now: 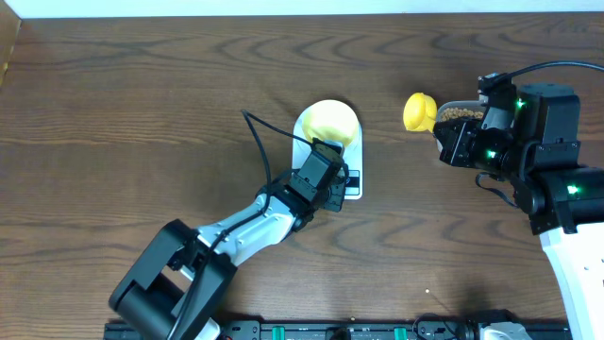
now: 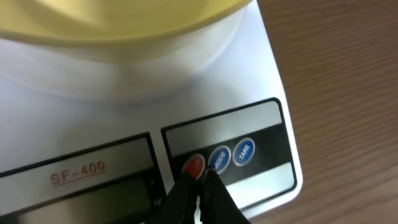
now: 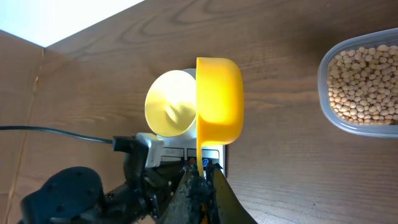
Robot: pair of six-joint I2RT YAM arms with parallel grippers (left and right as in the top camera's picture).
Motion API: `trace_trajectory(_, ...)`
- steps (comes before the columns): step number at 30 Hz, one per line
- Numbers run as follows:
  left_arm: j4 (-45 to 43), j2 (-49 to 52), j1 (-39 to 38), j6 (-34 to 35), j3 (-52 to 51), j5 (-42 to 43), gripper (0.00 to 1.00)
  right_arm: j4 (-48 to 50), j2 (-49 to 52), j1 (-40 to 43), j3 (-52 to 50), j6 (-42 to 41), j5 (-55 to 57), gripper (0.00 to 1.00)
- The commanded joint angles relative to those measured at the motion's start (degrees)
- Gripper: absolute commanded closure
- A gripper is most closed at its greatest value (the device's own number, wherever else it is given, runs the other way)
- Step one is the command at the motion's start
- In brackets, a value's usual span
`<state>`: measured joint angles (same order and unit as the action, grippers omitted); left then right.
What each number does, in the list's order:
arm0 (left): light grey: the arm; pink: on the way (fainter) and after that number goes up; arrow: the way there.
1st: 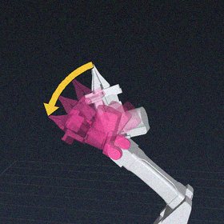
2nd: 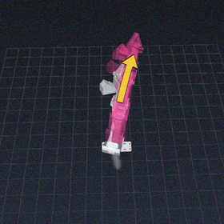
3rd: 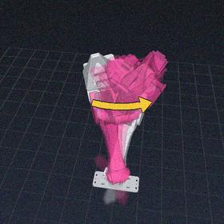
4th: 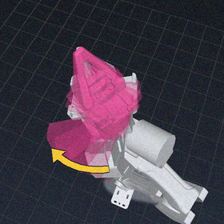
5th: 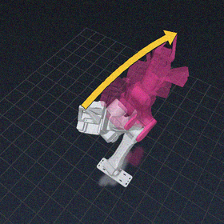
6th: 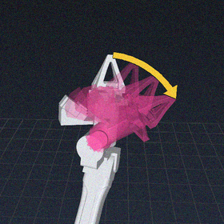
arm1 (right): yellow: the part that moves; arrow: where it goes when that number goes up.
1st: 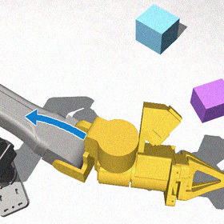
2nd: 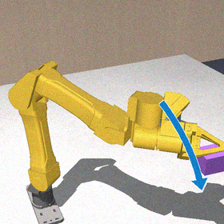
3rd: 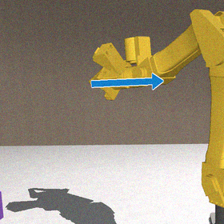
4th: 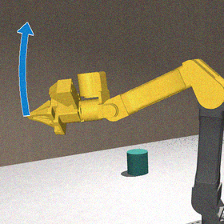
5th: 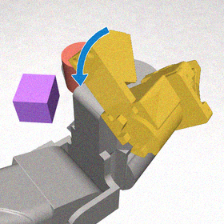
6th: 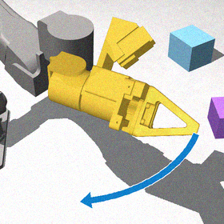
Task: Scoop item into bowl and weigh 50g on scale
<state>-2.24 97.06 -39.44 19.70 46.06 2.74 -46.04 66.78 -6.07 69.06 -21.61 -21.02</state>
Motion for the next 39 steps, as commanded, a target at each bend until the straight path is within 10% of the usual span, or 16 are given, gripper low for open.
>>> trace_trajectory(1,-1.11,1.55,-0.02,0.5,-0.59,-1.11,0.93,0.13,-0.5,0.42,1.38,1.09,0.09,0.99)
trace_trajectory(39,-2.95,5.53,-0.02,0.55,-0.59,-3.41,0.93,1.03,-0.48,0.39,1.38,0.46,-0.35,0.99)
